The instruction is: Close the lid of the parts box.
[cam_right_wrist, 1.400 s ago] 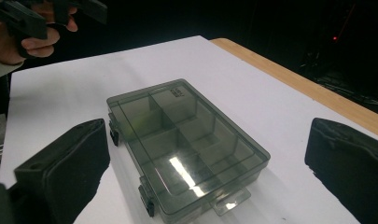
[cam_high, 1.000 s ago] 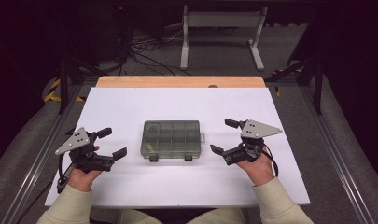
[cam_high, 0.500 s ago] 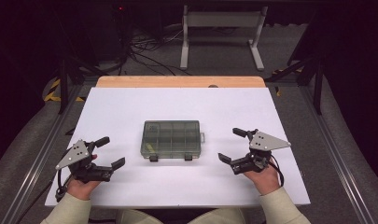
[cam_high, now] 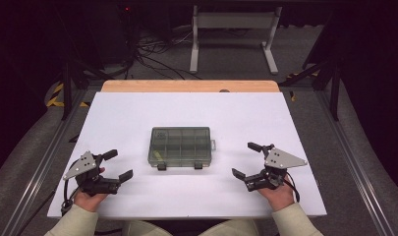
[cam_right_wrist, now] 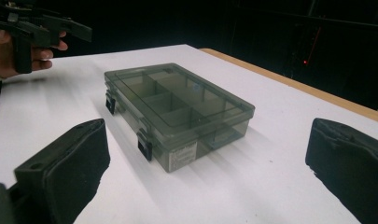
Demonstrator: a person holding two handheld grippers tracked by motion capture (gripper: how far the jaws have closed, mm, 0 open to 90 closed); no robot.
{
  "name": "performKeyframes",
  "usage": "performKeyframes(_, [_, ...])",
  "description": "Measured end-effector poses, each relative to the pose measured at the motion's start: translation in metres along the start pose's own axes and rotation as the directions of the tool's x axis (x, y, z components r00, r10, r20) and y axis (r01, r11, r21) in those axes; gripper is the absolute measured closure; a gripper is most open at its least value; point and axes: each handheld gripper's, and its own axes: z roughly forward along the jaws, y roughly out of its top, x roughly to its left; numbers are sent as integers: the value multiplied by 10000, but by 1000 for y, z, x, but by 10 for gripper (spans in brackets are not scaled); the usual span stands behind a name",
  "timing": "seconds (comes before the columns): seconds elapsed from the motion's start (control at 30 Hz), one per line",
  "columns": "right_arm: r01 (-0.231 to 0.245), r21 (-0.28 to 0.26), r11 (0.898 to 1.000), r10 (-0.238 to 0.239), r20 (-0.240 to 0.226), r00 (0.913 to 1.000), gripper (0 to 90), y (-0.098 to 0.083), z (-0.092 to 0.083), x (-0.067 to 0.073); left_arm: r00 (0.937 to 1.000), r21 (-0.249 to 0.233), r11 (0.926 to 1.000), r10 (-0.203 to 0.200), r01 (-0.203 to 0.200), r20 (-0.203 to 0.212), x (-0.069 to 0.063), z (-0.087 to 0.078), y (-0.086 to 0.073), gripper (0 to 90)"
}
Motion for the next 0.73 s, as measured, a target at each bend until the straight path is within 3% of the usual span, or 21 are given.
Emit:
performKeyframes(0.37, [-303, 363, 9989, 298, 131, 9995, 2, -16, -2, -2, 9998, 64, 9998, 174, -174, -31, 5, 1, -3, 24])
performKeyframes(0.5, [-563, 474, 9973, 556, 173, 9983, 2, -19, -1, -5, 10000, 201, 9998, 20, -19, -16, 8, 1, -4, 23])
performKeyframes(0.73, [-536, 360, 9979, 521, 405, 9978, 2, -18, -2, -6, 9998, 130, 9997, -195, 196, -90, 10, 1, -4, 23])
